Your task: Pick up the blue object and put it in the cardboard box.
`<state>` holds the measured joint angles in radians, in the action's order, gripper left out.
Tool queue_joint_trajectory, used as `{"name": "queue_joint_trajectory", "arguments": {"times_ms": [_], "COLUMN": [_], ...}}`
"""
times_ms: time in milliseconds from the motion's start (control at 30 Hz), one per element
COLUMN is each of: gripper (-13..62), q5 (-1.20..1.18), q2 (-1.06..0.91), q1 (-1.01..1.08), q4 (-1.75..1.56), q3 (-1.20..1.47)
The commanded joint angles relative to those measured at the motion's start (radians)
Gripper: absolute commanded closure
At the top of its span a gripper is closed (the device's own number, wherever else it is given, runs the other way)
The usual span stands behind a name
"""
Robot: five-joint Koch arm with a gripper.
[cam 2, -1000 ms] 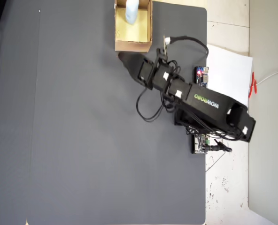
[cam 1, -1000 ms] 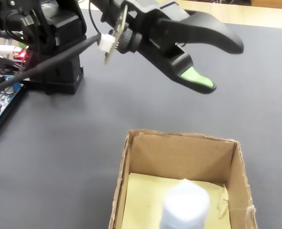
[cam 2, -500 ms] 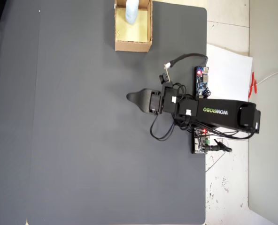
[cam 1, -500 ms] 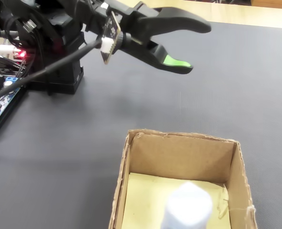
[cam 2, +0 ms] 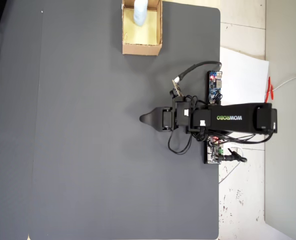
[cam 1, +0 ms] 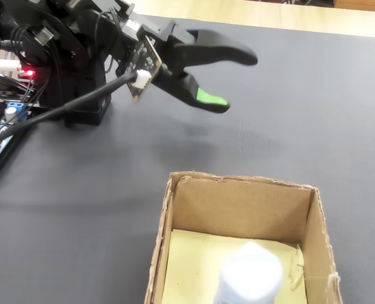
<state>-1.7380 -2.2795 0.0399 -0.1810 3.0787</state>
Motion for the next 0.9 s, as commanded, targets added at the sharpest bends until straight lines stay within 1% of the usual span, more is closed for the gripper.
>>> {"name": "queue_joint_trajectory", "arguments": {"times_ms": [0,200,433,867], "gripper": [14.4,14.5,14.6,14.6], "q5": [-0.032,-0.034,-0.041,-0.040], "q2": [-0.087,-0.087,-0.084,-0.084], "q1": [-0.002,-0.002,0.012,0.015], "q4": [0.041,0.160,0.216,0.215], "q3": [0.040,0.040,0.040,0.040]}}
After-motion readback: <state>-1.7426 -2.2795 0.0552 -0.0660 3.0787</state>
